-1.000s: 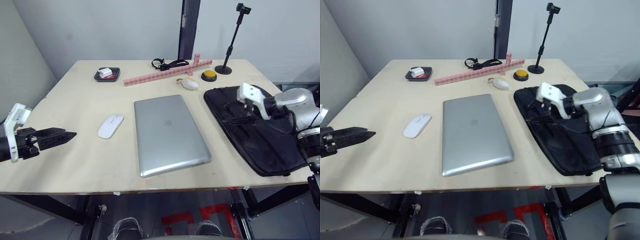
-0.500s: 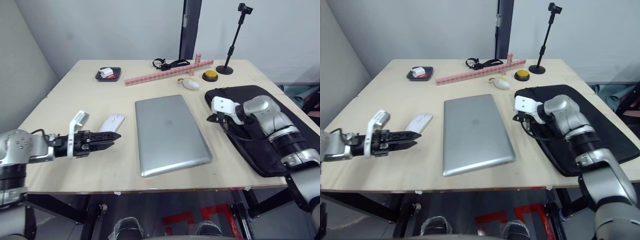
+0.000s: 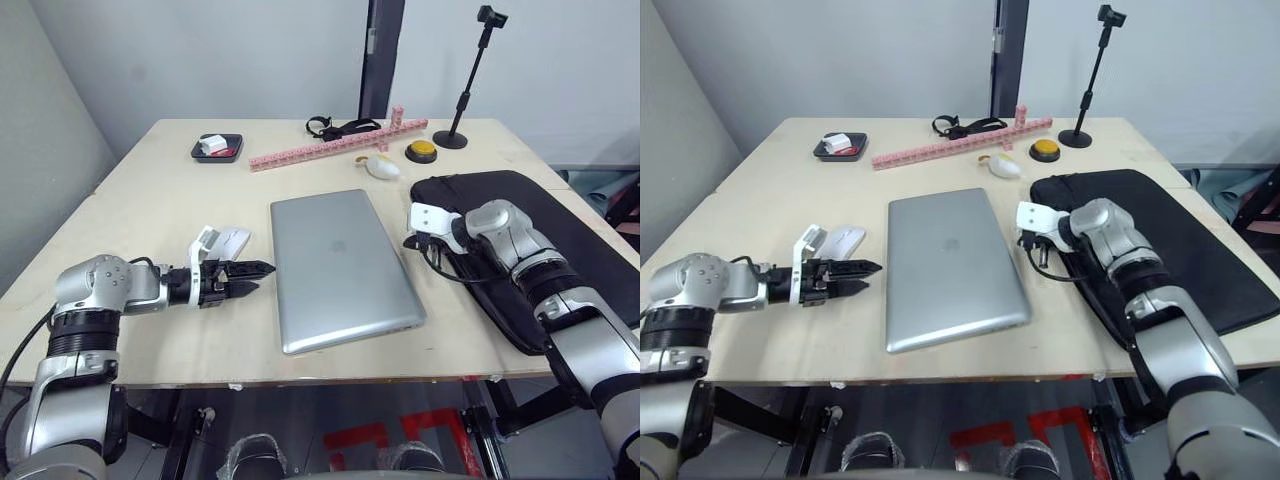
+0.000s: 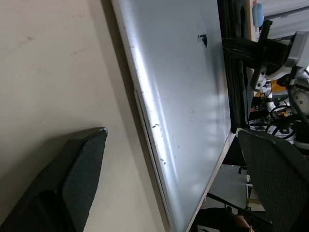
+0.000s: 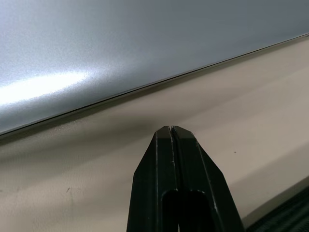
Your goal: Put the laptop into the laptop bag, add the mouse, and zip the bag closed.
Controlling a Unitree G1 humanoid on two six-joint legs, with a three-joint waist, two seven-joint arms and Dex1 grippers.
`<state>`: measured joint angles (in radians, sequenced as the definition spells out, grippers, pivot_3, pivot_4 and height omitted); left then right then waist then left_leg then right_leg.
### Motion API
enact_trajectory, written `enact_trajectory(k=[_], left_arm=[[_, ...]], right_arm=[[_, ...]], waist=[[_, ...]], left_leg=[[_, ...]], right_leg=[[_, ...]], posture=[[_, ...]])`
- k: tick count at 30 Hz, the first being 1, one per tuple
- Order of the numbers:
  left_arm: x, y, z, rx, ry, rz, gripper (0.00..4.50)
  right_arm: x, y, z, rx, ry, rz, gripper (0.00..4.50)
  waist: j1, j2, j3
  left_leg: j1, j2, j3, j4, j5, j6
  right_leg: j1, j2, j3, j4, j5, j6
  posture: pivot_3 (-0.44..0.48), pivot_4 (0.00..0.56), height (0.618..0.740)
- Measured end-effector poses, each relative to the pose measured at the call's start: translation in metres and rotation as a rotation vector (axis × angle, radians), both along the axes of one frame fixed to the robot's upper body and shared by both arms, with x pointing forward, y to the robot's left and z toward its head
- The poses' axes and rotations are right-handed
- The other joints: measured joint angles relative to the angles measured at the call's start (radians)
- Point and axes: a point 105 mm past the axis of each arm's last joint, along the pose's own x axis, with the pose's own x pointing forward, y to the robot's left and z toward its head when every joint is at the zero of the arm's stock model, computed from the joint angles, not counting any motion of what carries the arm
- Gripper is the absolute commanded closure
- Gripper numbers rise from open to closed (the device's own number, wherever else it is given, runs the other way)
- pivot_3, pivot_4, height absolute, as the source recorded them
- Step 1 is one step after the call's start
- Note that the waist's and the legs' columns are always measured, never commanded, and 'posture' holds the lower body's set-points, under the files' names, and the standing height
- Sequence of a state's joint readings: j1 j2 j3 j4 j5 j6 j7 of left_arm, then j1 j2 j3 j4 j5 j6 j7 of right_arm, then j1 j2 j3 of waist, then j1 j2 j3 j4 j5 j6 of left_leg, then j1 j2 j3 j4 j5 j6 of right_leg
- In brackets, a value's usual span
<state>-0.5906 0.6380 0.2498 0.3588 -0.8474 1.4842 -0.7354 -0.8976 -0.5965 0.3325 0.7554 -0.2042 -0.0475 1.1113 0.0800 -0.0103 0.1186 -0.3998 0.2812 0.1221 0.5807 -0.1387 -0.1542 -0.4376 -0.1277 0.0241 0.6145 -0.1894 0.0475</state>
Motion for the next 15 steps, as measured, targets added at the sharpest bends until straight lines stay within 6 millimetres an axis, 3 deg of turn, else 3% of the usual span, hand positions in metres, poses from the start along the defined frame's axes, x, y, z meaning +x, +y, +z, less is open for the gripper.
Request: enact_trajectory(k=[15], left_arm=[[0.014,-0.025,-0.006,-0.05,-0.018,-0.024,0.0]], right_arm=[[-0.007,0.027,-0.011,0.107,0.046,0.005,4.47]], waist=[[-0.003,0.002,-0.001]], left_leg=[[0.003,0.0,0.0,-0.001,0.0,0.0]], right_leg=[[0.004,0.0,0.0,0.0,0.0,0.0]], posture=[[0.0,0.15,0.74]])
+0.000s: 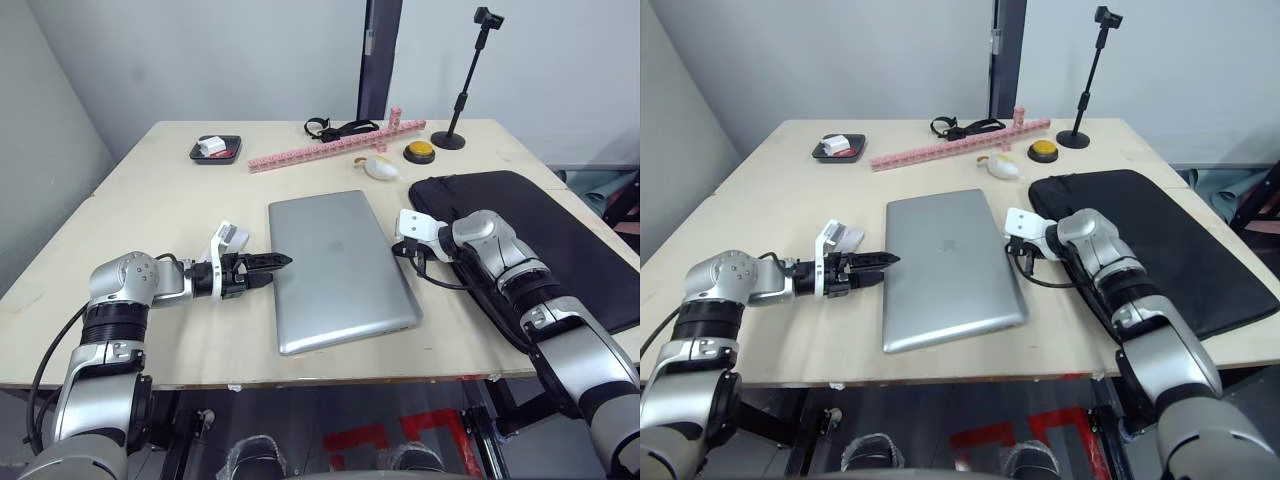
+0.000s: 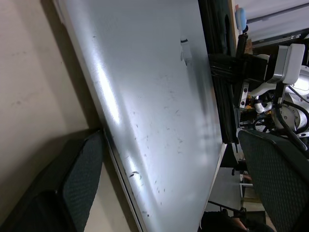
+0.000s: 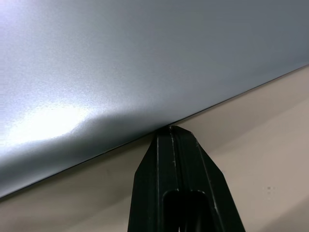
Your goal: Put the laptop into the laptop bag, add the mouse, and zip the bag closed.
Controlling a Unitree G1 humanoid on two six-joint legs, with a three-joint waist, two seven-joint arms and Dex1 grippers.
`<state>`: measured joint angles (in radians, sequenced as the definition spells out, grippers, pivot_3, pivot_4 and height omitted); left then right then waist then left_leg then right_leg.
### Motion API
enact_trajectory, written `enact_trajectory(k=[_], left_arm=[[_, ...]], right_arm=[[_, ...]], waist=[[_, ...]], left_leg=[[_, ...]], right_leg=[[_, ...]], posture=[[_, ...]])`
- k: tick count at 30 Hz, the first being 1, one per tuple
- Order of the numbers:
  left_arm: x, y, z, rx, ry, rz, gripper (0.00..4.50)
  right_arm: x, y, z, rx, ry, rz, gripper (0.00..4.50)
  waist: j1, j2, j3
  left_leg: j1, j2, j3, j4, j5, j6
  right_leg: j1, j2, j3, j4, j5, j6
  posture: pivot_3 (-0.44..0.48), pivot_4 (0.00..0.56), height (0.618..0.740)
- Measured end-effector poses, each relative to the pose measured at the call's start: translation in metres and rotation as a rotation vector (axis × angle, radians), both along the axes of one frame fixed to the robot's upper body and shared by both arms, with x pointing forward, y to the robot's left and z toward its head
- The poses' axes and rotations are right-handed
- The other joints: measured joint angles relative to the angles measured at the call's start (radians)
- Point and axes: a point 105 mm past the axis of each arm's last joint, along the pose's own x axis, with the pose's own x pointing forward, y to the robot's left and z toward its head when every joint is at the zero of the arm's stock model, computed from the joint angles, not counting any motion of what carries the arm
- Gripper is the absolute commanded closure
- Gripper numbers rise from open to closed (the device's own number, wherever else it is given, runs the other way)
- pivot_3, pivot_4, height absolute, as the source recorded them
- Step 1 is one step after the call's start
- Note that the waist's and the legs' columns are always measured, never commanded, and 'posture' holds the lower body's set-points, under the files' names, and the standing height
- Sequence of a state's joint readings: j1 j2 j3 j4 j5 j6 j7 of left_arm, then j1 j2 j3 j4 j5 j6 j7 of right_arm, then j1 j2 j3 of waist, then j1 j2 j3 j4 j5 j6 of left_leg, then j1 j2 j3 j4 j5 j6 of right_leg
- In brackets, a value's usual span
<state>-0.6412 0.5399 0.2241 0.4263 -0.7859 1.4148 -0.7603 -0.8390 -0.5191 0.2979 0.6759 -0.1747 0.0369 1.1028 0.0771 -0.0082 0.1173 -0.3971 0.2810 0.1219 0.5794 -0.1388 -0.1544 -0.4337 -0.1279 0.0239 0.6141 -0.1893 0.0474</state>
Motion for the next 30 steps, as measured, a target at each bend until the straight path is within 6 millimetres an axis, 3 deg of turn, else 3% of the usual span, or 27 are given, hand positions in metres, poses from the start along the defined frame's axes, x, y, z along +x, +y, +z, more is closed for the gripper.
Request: enact_trajectory(k=[13,18,25,30], left_arm=[[-0.008,-0.032,0.001,-0.089,0.034,-0.073,0.0],[-0.009,-0.033,0.0,-0.09,0.019,-0.069,0.0],[-0.013,-0.03,-0.003,-0.084,0.026,-0.053,2.24],[-0.015,-0.031,0.005,-0.135,0.009,-0.056,4.01]], right_arm=[[-0.005,0.0,0.001,0.015,0.001,-0.001,4.47],[-0.008,0.0,0.001,0.019,0.009,0.007,4.47],[-0.008,0.0,0.002,0.027,0.012,0.008,4.5],[-0.007,-0.002,0.003,0.032,0.008,0.001,4.5]], waist=[[-0.005,0.0,0.0],[-0.01,0.0,0.0],[-0.012,0.0,0.001],[-0.011,0.0,0.002]], left_leg=[[-0.001,0.0,0.0,-0.003,0.0,0.0],[-0.002,0.0,0.0,-0.004,0.0,0.0],[-0.002,0.0,0.0,-0.004,0.0,0.0],[-0.002,0.0,0.0,-0.005,0.0,0.0]], right_leg=[[-0.001,0.0,-0.001,-0.005,0.0,0.0],[-0.001,0.0,-0.002,-0.006,0.0,0.0],[-0.001,0.0,-0.002,-0.007,0.0,0.0],[-0.001,0.0,-0.002,-0.008,0.0,0.0]], posture=[[0.0,0.15,0.74],[0.0,0.15,0.74],[0.0,0.15,0.74],[0.0,0.15,0.74]])
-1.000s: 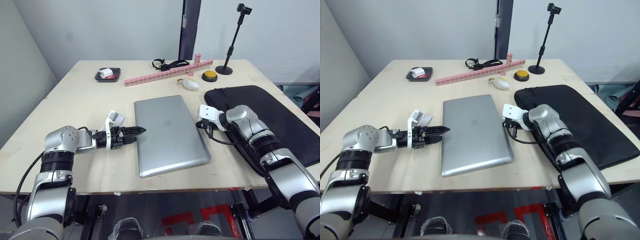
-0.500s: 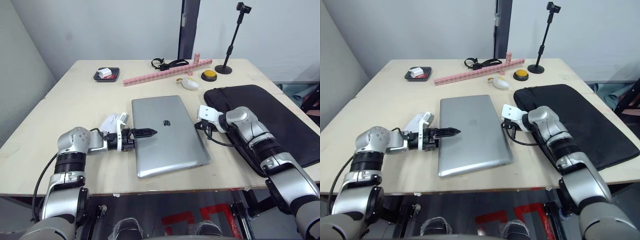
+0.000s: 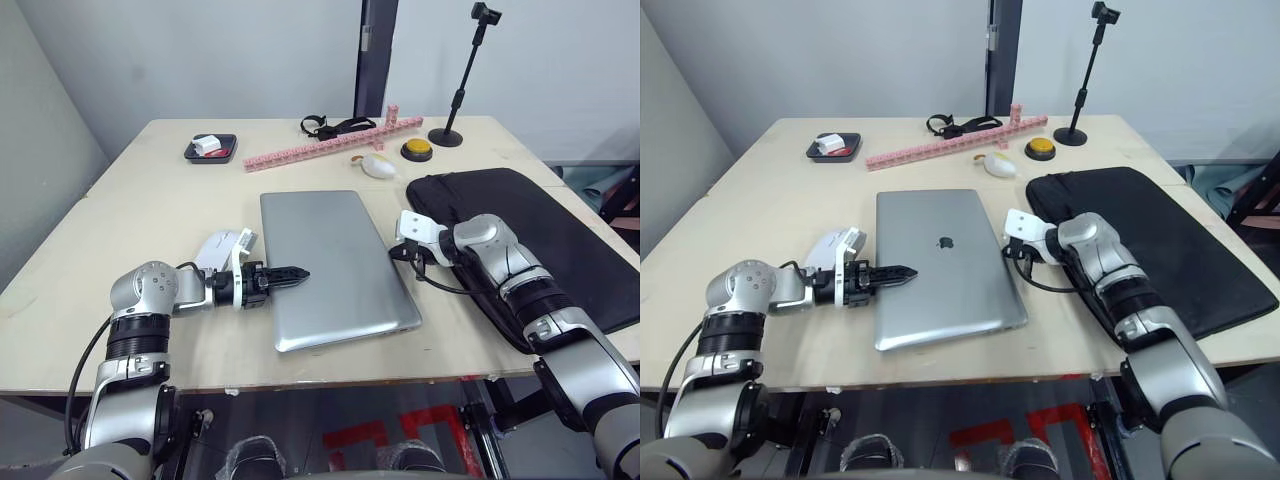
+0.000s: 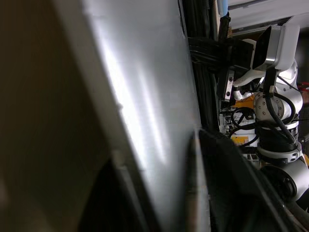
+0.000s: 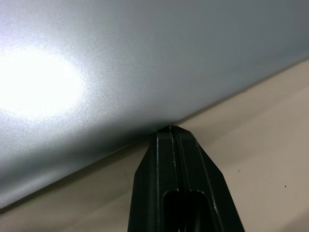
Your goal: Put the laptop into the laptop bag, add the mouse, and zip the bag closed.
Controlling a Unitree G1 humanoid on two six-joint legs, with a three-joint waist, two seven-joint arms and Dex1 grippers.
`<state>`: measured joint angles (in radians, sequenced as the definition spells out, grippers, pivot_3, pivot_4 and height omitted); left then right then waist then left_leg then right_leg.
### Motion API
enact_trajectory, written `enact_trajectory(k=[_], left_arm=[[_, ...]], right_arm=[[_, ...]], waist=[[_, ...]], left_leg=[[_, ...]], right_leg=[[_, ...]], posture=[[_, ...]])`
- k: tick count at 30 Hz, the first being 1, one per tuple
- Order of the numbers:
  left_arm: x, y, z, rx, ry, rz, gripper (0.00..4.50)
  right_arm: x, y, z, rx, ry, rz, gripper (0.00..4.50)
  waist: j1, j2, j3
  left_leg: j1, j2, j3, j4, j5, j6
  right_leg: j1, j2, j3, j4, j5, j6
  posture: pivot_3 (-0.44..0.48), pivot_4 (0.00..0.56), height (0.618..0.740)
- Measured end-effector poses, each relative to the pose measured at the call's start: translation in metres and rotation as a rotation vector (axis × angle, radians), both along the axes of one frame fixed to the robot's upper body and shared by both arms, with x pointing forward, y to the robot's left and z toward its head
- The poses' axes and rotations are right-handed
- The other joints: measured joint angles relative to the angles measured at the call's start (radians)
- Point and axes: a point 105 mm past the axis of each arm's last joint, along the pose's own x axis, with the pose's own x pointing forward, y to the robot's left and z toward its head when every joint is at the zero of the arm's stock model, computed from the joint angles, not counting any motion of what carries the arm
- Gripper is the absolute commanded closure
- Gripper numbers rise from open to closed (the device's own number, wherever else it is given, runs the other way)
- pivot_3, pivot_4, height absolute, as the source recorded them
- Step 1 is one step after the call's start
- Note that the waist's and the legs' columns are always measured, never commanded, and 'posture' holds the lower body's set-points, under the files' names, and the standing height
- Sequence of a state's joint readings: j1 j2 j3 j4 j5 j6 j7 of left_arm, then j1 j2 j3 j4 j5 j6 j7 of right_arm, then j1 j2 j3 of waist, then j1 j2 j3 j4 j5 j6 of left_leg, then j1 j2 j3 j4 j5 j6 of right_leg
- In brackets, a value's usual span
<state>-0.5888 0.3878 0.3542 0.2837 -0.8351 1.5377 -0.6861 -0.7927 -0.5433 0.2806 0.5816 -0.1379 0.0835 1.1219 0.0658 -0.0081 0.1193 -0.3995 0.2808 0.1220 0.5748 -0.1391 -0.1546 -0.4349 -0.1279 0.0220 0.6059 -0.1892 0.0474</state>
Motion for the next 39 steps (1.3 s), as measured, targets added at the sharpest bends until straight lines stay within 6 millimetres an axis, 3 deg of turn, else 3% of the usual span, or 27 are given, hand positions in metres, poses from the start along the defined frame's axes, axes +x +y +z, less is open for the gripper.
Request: enact_trajectory(k=[6,10,14,19,33,39], left_arm=[[-0.003,-0.009,0.007,-0.04,-0.024,-0.003,4.18],[-0.009,-0.014,0.006,-0.043,-0.034,0.002,4.18],[-0.017,-0.011,0.005,-0.054,-0.043,0.02,4.18],[-0.025,-0.01,0.005,-0.051,-0.07,0.029,4.18],[-0.027,-0.019,0.004,-0.05,-0.063,0.007,4.18],[-0.03,-0.025,0.003,-0.055,-0.063,-0.007,4.18]], right_arm=[[0.002,-0.011,0.014,0.083,-0.041,-0.062,4.5],[0.006,-0.038,0.037,0.195,-0.131,-0.218,4.5],[-0.006,-0.067,0.054,0.266,-0.139,-0.335,3.37],[-0.022,-0.077,0.042,0.267,-0.079,-0.435,1.67],[-0.02,-0.097,0.014,0.149,-0.102,-0.626,1.67],[-0.018,-0.102,0.012,0.145,-0.11,-0.651,3.54]], waist=[[0.014,-0.001,0.001],[0.029,-0.001,0.002],[0.029,-0.001,0.002],[0.024,-0.001,0.002],[0.029,-0.001,0.002],[0.028,-0.001,0.002]], left_leg=[[0.0,0.0,0.0,0.0,0.0,0.0],[-0.001,0.0,0.0,-0.001,0.0,0.0],[-0.001,0.0,0.0,-0.003,0.0,0.0],[-0.001,0.0,0.001,-0.006,0.0,0.0],[-0.001,0.0,0.002,-0.006,0.001,-0.002],[-0.001,0.0,0.002,-0.006,0.0,-0.002]], right_leg=[[0.0,0.0,0.0,-0.001,0.0,0.0],[0.0,0.0,0.0,-0.002,0.0,0.0],[0.0,0.0,0.0,-0.005,0.001,0.002],[0.001,0.0,0.0,-0.01,0.003,0.006],[0.001,0.0,0.0,-0.012,0.005,0.008],[0.001,0.0,0.0,-0.012,0.005,0.009]], posture=[[0.0,0.15,0.74],[0.0,0.15,0.74],[0.0,0.15,0.74],[0.0,0.15,0.74],[0.0,0.15,0.74],[0.0,0.15,0.74]])
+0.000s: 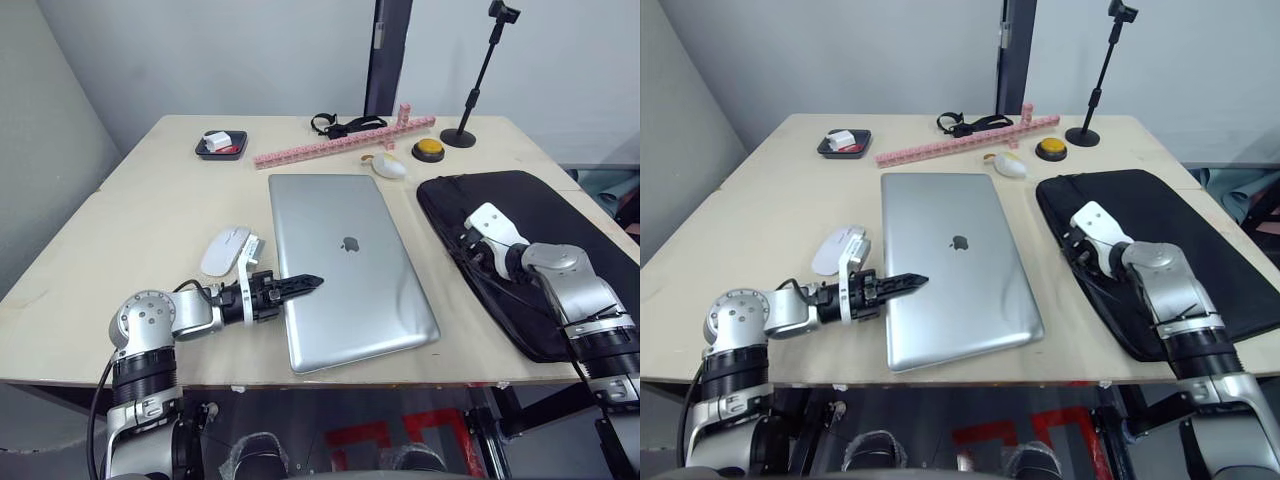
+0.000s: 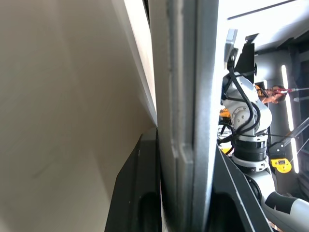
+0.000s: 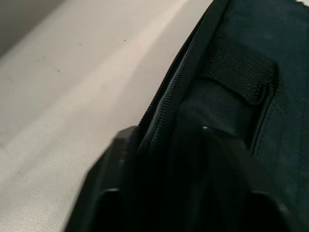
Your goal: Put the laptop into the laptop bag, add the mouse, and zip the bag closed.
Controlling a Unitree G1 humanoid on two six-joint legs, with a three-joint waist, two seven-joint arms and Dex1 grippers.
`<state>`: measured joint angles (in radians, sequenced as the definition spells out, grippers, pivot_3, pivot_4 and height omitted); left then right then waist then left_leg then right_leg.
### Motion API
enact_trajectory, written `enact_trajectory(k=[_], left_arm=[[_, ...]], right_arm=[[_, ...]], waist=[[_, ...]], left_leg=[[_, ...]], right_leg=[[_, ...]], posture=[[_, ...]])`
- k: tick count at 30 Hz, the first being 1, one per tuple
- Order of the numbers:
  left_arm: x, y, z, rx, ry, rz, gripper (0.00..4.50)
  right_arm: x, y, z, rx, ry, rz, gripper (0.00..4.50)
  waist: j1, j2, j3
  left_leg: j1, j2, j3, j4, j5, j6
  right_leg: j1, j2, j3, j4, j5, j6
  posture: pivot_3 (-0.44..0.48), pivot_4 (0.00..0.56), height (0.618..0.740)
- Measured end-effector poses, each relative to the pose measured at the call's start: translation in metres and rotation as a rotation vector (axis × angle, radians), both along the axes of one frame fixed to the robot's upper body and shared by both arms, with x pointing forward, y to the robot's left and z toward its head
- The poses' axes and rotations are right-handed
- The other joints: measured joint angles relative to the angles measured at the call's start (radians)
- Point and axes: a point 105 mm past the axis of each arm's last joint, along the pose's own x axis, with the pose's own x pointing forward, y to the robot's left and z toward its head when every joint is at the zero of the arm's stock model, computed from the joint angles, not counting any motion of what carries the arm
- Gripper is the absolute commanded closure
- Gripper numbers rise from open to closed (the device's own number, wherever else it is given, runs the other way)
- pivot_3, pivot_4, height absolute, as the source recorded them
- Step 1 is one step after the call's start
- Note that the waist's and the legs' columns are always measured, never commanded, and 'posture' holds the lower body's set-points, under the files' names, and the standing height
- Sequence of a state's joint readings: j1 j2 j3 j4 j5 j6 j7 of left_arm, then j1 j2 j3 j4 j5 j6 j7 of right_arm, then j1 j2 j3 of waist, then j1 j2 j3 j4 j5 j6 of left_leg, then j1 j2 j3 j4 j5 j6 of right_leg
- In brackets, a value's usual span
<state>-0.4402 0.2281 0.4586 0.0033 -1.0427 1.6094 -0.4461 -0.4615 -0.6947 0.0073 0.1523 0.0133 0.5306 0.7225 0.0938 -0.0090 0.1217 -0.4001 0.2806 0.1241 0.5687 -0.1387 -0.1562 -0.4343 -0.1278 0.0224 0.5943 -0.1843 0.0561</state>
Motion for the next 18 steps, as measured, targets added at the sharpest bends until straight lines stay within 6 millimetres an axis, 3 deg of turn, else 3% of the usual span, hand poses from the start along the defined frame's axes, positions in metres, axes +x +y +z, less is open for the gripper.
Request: enact_trajectory(k=[3,13,18], left_arm=[[-0.001,-0.002,0.0,-0.006,0.006,-0.001,4.18],[-0.001,-0.007,-0.011,-0.056,0.12,-0.005,4.18],[-0.004,-0.013,-0.009,-0.117,0.161,-0.046,4.18]], right_arm=[[0.0,-0.002,0.0,0.021,0.005,-0.009,4.49],[-0.001,-0.005,0.004,0.181,0.041,-0.063,4.49],[0.001,0.0,0.022,0.275,0.045,-0.06,4.49]], waist=[[0.0,0.0,0.0],[0.0,0.0,0.0],[0.001,0.001,0.0]], left_leg=[[0.0,0.0,0.0,0.0,0.0,0.0],[0.0,0.0,0.0,0.002,0.0,0.0],[0.0,0.0,0.001,0.002,0.0,0.0]], right_leg=[[0.0,0.0,0.0,0.0,0.0,0.001],[0.0,0.0,0.001,0.0,0.002,0.004],[0.0,0.0,0.001,0.0,0.003,0.005]], posture=[[0.0,0.15,0.74],[0.0,0.15,0.74],[0.0,0.15,0.74]])
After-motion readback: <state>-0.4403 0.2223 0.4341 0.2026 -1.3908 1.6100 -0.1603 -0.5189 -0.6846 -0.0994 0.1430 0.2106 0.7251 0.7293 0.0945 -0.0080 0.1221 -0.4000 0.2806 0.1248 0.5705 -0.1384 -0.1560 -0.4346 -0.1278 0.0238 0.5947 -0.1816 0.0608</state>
